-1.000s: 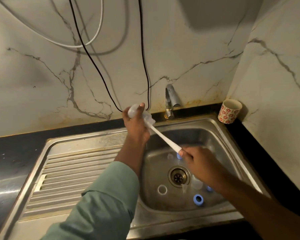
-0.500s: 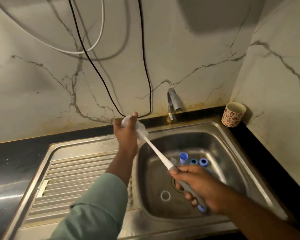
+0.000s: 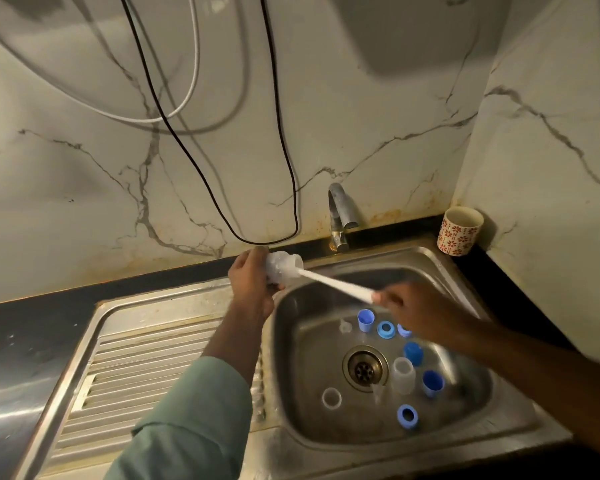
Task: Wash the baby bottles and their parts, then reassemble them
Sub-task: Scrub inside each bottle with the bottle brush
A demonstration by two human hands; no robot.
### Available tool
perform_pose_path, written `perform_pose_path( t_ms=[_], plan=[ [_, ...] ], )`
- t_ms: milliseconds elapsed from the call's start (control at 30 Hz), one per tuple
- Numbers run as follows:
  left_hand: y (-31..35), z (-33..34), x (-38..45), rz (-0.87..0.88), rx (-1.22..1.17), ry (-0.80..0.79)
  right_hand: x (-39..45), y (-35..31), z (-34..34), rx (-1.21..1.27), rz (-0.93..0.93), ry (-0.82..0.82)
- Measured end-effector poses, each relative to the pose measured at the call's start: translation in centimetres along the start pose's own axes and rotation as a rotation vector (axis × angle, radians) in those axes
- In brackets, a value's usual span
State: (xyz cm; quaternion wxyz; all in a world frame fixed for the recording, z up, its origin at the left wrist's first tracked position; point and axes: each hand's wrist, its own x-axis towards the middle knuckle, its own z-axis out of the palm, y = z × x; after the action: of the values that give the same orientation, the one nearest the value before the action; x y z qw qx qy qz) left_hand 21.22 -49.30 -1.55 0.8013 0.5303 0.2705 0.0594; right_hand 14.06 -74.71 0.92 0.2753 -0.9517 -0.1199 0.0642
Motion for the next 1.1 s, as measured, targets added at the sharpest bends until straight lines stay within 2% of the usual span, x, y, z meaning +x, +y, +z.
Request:
perform_pose_path(
  t_ms=[67, 133, 200, 267, 333, 367, 400, 467, 533, 600, 733, 800, 867, 967, 1033, 1100],
  plan=[
    [-0.3, 0.7, 0.0, 0.184, 0.028, 0.083, -1.1, -0.5, 2.8, 0.346, 0.15, -0.027],
    [-0.3, 1.0, 0.5, 0.26, 0.071, 0.116, -1.8, -0.7, 3.7, 0.398, 0.102, 0.055],
    [0.1, 0.8, 1.1, 0.259, 0.139, 0.168, -1.9, -0.5, 2.6, 0.25, -0.054, 0.102],
    [0.1, 0.5, 1.6, 0.279, 0.291, 0.15, -1.1, -0.1, 0.8, -0.074, -0.21, 0.104],
    [0.0, 0.8, 1.8, 0.316, 0.508, -0.012, 0.4, 0.8, -0.9, -0.47, -0.291, 0.162],
    [0.2, 0.9, 1.9, 0.331, 0.592, -0.097, 1.0, 1.2, -1.8, -0.58, -0.297, 0.184],
    [0.5, 1.1, 1.9, 0.345, 0.638, -0.163, 1.5, 1.4, -2.8, -0.6, -0.303, 0.19],
    [1.5, 1.4, 1.9, 0.356, 0.625, -0.214, 1.5, 1.8, -4.3, -0.481, -0.316, 0.092],
    [2.2, 1.5, 1.7, 0.277, 0.503, -0.14, 1.0, 2.0, -5.7, -0.349, -0.34, -0.016],
    [2.0, 1.3, 1.4, 0.136, 0.424, -0.123, 0.7, 2.5, -7.0, -0.225, -0.363, -0.002],
    [1.3, 0.9, 1.2, -0.115, 0.605, -0.32, 0.8, 3.2, -6.8, -0.182, -0.292, 0.089],
    [1.6, -0.2, 1.8, -0.232, 0.691, -0.372, 0.0, 3.4, -5.6, -0.275, -0.332, 0.087],
    [1.7, -1.2, 2.4, -0.35, 0.69, -0.382, -0.9, 3.5, -5.5, -0.44, -0.456, 0.1],
    [0.5, -1.4, 2.3, -0.396, 0.695, -0.254, -0.8, 3.4, -5.3, -0.633, -0.63, 0.26],
    [-0.3, -0.8, 1.8, -0.28, 0.656, -0.175, -0.6, 2.3, -4.0, -0.622, -0.495, 0.29],
    [-0.4, -0.4, 1.7, -0.111, 0.452, -0.196, -1.0, 1.4, -2.1, -0.345, -0.219, 0.189]
  ],
)
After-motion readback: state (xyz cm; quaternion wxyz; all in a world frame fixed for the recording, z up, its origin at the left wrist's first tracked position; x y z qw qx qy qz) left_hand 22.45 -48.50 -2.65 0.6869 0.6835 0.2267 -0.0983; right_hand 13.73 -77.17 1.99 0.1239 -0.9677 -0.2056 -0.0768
